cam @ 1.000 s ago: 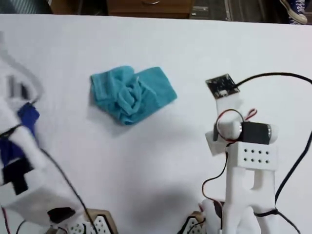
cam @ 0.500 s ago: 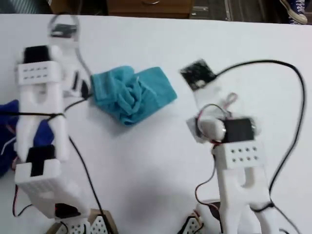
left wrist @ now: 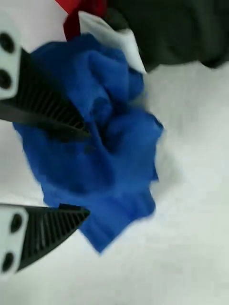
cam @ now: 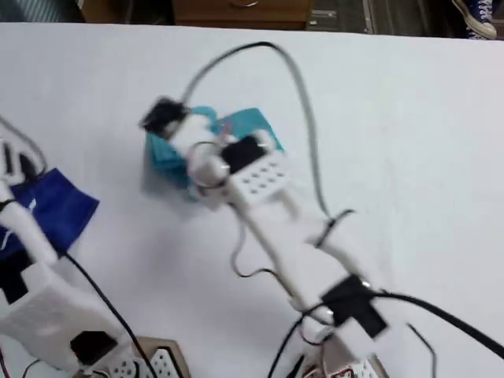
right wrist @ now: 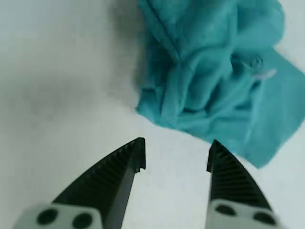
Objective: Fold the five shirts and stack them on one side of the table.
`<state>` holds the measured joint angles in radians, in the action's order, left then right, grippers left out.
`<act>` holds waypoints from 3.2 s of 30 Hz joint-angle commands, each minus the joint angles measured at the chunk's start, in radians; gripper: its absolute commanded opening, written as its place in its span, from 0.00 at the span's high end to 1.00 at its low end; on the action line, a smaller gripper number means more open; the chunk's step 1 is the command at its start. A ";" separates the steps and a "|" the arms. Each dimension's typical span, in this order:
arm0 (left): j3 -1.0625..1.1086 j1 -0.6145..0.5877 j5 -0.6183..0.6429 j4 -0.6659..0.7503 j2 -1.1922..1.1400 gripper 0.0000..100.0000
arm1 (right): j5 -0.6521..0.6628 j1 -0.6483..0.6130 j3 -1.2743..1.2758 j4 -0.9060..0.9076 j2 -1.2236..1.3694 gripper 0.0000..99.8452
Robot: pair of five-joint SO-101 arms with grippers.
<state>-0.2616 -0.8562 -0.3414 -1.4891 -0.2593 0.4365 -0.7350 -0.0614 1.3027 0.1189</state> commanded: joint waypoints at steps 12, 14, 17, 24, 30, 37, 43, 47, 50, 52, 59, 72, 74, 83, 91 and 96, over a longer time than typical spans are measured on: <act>-0.039 -0.313 -0.069 0.150 -0.144 0.77 | 0.003 0.030 -0.566 0.010 0.555 0.78; -0.087 -0.310 -0.066 0.109 -0.144 0.77 | 0.005 0.053 -0.644 0.028 0.616 0.78; -0.157 -0.290 -0.063 0.041 -0.144 0.77 | 0.005 0.073 -0.750 0.071 0.697 0.78; -0.328 -0.166 -0.026 -0.149 -0.144 0.76 | 0.002 0.111 -0.970 0.209 0.754 0.97; -0.450 0.034 -0.026 -0.275 -0.144 0.77 | 0.002 0.107 -1.269 0.410 0.753 0.98; -0.452 0.193 0.046 -0.272 -0.157 0.77 | 0.002 0.099 -1.327 0.414 0.542 0.98; -0.423 0.273 0.087 -0.273 -0.207 0.77 | 0.002 0.027 -1.208 0.414 0.232 0.98; -0.421 0.305 0.086 -0.276 -0.259 0.77 | 0.003 0.001 -0.956 0.412 0.010 0.98; -0.421 0.315 0.086 -0.276 -0.287 0.76 | 0.037 0.048 -0.760 0.410 -0.104 0.98; -0.421 0.318 0.086 -0.278 -0.293 0.76 | 0.098 0.104 -0.632 0.410 -0.145 0.98; -0.423 0.341 0.084 -0.295 -0.288 0.76 | 0.224 0.272 -0.279 0.381 -0.162 0.98; -0.272 0.539 0.086 -0.296 -0.288 0.76 | 0.226 0.343 -0.132 0.262 -0.163 0.63; -0.222 0.580 0.086 -0.295 -0.288 0.76 | 0.226 0.312 -0.132 0.260 -0.162 0.63; -0.127 0.634 0.086 -0.295 -0.288 0.76 | 0.127 0.236 0.005 0.163 -0.081 0.63; -0.125 0.664 0.087 -0.296 -0.288 0.76 | 0.141 0.231 0.141 0.174 -0.090 0.63; -0.125 0.678 0.087 -0.295 -0.293 0.76 | 0.227 0.239 0.173 0.147 -0.096 0.63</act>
<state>-0.3859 -0.1903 -0.2585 -1.7668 -0.5616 0.6345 -0.4971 0.1120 1.4745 0.0637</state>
